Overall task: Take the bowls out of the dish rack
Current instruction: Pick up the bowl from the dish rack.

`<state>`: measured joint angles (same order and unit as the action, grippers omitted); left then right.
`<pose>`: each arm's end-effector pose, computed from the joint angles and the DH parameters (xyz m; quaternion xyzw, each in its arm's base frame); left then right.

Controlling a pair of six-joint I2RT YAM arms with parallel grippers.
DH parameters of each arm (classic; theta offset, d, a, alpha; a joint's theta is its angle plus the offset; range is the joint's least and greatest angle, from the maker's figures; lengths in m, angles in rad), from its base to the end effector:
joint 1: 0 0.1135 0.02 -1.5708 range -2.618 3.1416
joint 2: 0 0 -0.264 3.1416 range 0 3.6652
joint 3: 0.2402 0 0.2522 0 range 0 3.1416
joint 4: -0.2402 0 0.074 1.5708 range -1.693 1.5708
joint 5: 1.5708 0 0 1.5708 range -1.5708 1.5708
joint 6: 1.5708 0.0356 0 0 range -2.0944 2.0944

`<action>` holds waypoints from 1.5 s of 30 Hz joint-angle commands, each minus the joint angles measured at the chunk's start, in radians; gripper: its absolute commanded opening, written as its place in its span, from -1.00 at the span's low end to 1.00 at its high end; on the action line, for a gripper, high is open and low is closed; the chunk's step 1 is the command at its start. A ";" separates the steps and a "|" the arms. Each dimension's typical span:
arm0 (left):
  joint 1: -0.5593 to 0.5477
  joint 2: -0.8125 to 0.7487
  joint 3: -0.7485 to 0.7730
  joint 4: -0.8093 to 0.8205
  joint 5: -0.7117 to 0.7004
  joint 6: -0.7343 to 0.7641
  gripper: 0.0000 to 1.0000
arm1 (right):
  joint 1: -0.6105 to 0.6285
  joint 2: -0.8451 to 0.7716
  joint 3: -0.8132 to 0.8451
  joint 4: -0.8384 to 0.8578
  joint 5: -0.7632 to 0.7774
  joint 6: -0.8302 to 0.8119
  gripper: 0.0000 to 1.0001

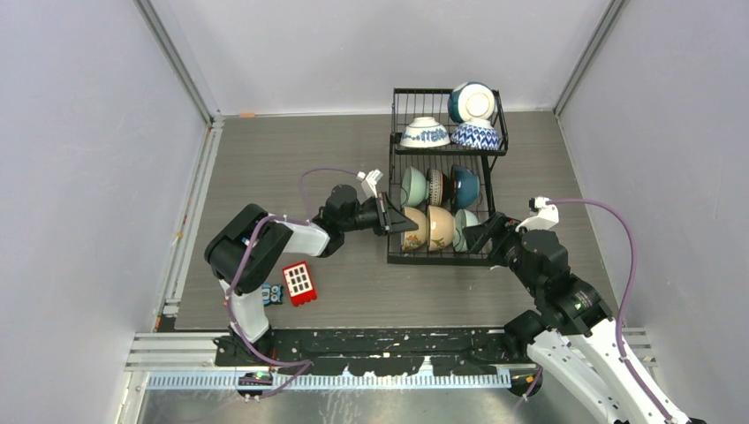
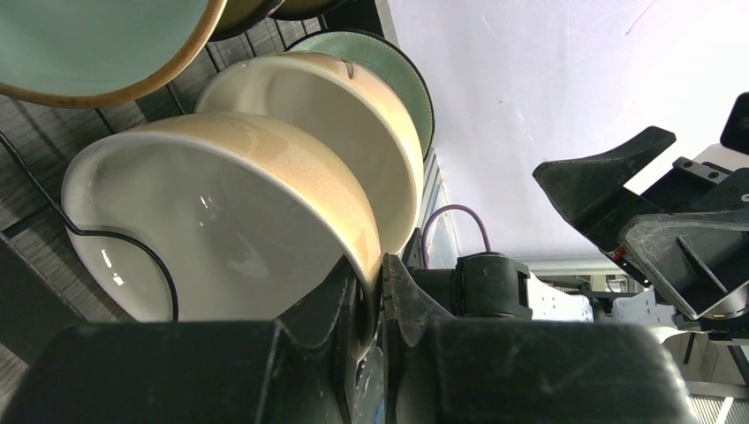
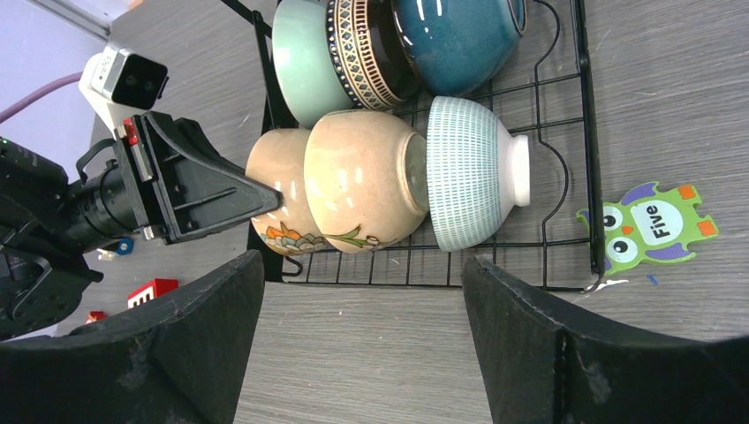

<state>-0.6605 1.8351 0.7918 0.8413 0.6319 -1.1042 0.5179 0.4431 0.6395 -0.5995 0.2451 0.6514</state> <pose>0.2751 -0.2404 0.1663 0.0296 0.7616 -0.6170 0.1959 0.0997 0.0469 0.2908 0.1225 0.8217 0.2169 0.5125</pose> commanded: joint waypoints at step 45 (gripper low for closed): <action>0.027 -0.141 0.057 0.195 0.067 -0.133 -0.99 | 0.001 -0.001 0.042 0.011 0.026 -0.033 0.73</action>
<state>-0.6437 1.8202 0.7883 0.9085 0.6617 -1.2381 0.5179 0.4534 0.6472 -0.6075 0.2501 0.6308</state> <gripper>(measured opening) 0.122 0.864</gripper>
